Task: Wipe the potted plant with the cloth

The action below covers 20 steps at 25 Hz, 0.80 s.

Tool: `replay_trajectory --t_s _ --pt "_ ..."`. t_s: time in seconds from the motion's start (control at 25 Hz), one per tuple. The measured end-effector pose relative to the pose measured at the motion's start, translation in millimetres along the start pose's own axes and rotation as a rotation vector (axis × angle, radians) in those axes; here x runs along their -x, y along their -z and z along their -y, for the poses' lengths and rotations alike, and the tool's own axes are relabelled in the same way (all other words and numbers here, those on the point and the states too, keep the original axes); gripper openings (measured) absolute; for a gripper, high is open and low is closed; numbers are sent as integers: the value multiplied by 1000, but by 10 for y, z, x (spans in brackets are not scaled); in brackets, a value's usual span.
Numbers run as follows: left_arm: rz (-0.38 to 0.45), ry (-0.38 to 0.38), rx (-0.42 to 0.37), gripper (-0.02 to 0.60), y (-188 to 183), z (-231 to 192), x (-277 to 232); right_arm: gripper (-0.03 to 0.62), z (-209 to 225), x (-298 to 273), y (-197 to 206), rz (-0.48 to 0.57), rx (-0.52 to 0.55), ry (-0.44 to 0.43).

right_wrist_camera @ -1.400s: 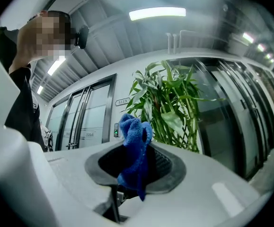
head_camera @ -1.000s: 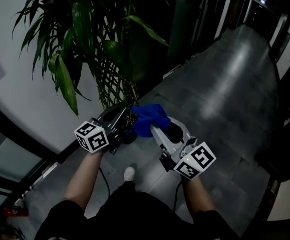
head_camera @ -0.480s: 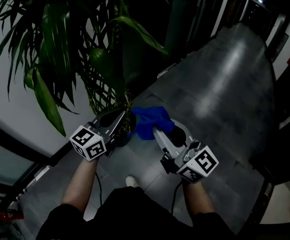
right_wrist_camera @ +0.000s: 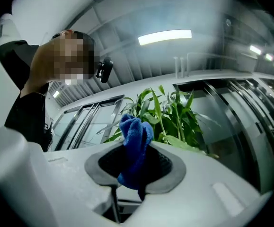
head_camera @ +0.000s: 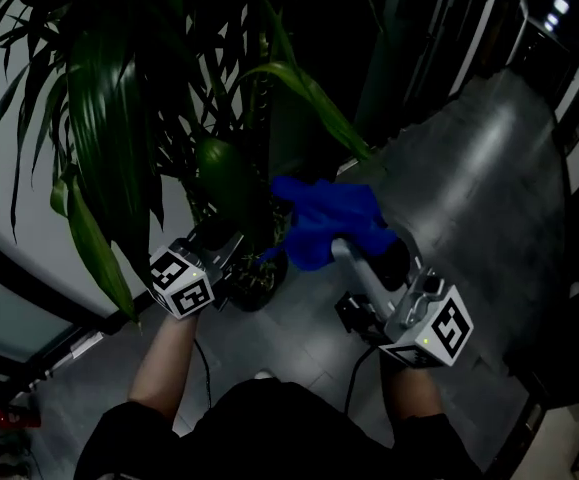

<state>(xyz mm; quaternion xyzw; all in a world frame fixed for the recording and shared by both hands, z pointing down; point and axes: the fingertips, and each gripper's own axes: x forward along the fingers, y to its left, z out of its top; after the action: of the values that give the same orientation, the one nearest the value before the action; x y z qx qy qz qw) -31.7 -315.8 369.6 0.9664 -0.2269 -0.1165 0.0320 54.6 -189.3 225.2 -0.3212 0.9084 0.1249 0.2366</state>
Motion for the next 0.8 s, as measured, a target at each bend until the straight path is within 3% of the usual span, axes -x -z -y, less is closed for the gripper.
replay_trajectory --t_s 0.16,0.32,0.48,0.72,0.8 --pt "-2 -30 -33 6 -99 -102 18 109 -4 -303 -164 53 6 -108" --pt "34 -42 -56 6 -269 -56 37 109 -110 -753 -248 48 83 -225" --pt "49 -52 -107 6 -496 0 31 109 -200 -1096 -196 29 80 -299" --pt "65 -144 -174 6 -729 -82 67 109 -154 -1289 16 -4 45 -321" --pt "72 -130 -179 6 -768 -57 17 109 -96 -1314 63 -20 27 -323"
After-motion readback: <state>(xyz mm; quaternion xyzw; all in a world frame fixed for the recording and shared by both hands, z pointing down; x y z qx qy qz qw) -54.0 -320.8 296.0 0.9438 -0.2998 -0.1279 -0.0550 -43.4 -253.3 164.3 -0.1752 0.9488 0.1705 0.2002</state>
